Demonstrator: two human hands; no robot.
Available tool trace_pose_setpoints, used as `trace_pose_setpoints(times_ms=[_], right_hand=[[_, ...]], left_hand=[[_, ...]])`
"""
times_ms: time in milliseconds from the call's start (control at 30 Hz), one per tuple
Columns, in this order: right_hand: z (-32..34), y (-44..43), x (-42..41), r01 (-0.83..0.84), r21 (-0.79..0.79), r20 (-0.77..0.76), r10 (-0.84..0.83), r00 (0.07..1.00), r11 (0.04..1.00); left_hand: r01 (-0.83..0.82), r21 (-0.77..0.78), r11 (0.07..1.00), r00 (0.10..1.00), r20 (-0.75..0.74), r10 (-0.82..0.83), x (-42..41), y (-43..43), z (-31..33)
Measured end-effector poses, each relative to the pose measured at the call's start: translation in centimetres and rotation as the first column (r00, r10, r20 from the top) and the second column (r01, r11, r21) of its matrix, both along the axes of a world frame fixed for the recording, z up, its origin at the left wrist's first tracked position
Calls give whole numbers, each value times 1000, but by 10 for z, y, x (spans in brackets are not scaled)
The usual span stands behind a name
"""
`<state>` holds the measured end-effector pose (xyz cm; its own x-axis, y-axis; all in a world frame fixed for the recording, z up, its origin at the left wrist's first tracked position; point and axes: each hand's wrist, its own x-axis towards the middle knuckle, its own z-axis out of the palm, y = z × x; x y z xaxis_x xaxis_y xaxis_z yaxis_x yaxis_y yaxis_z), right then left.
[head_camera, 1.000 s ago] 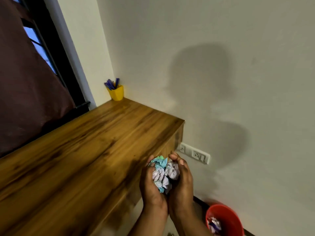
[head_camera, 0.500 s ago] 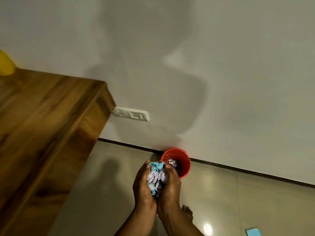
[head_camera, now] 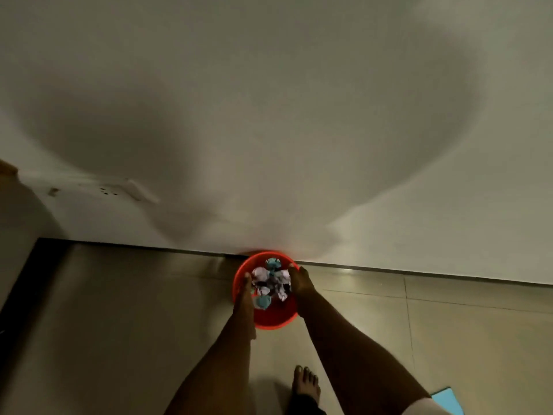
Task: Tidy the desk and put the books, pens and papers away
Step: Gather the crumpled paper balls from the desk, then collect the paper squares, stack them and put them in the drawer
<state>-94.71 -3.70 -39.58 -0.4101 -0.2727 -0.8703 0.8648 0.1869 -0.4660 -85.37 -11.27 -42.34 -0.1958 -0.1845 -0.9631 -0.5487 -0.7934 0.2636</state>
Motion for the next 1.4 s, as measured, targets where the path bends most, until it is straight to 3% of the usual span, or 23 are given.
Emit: trace_pose_setpoints(times_ms=[100, 267, 500, 633, 767, 933, 1033, 1267, 1400], right_hand=[[31, 10, 10, -141, 18, 16, 141, 990, 990], [86, 52, 58, -138, 100, 66, 132, 989, 985], [198, 98, 116, -153, 71, -128, 161, 979, 986], [246, 135, 162, -106, 71, -241, 120, 963, 992], [271, 173, 217, 47, 66, -332, -23, 943, 997], [282, 228, 299, 315, 86, -315, -274, 909, 945], [287, 268, 323, 453, 89, -323, -405, 856, 887], [274, 355, 323, 726, 66, -349, -666, 659, 684], [234, 400, 308, 827, 83, -304, -776, 553, 557]], left_hand=[[-124, -88, 988, 992, 10, 125, 8, 17, -2], [-178, -119, 977, 984, -52, 173, 28, 56, 78], [-54, -233, 971, 987, -159, 17, 84, 90, 188], [106, -297, 949, 955, -236, -180, 122, 108, 243], [330, -398, 856, 846, -278, -456, 163, 125, 272], [571, -427, 701, 675, -242, -697, 211, 166, 292], [690, -441, 574, 526, -238, -816, 220, 203, 300], [819, -487, 303, 224, -216, -950, 183, 293, 305], [836, -514, 193, 120, -172, -978, 141, 359, 287]])
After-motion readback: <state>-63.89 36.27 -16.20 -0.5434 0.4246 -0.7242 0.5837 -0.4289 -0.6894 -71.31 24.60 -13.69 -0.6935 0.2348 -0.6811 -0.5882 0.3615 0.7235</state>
